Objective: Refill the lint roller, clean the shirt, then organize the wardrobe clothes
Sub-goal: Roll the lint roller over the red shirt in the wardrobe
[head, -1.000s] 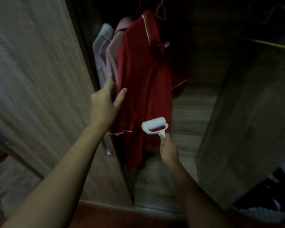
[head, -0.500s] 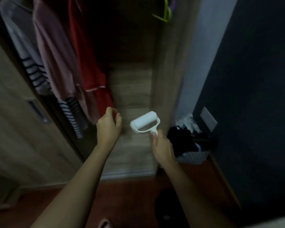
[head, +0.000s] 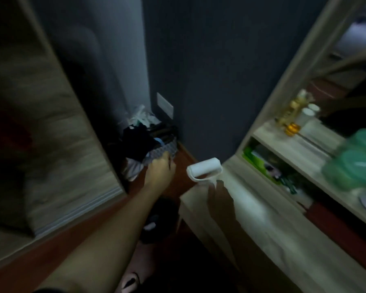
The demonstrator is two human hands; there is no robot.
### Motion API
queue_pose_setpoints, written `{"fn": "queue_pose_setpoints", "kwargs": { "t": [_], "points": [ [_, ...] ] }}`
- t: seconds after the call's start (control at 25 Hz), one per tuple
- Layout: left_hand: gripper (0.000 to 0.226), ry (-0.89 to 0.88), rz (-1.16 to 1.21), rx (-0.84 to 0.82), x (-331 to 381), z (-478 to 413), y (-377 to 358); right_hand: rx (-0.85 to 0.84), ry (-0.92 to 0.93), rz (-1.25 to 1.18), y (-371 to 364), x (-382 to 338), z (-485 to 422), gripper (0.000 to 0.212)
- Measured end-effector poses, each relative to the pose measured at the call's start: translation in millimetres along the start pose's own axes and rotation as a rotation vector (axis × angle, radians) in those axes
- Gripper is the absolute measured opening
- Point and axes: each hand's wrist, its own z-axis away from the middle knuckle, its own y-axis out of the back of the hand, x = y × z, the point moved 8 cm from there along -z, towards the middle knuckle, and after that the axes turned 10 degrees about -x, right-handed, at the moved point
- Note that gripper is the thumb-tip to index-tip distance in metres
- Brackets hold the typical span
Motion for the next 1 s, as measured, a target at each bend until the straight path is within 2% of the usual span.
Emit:
{"fn": "queue_pose_setpoints", "kwargs": {
  "t": [0.12,0.2,0.44,0.52,0.64,0.8,1.0],
  "points": [
    [0.013,-0.079,-0.007,-0.175,47,0,-83,0.085,-0.195,-0.008,34,75,11,0.032],
    [0.019,-0.136,0.005,-0.246,69,3,-132,0.076,-0.281,-0.004,50,107,17,0.036],
    [0.051,-0.249,-0.105,-0.444,99,24,-234,0.101,-0.349,-0.222,64,160,37,0.049],
    [0.067,-0.273,-0.184,-0.475,101,31,-250,0.096,-0.343,-0.234,62,171,38,0.057],
    [0.084,-0.302,-0.311,-0.484,97,39,-263,0.107,-0.404,-0.215,61,185,42,0.047],
    [0.08,-0.307,-0.371,-0.456,96,40,-267,0.142,-0.414,-0.004,64,187,37,0.038],
    [0.077,-0.294,-0.335,-0.49,93,39,-268,0.189,-0.394,0.092,63,192,32,0.038]
  ]
}}
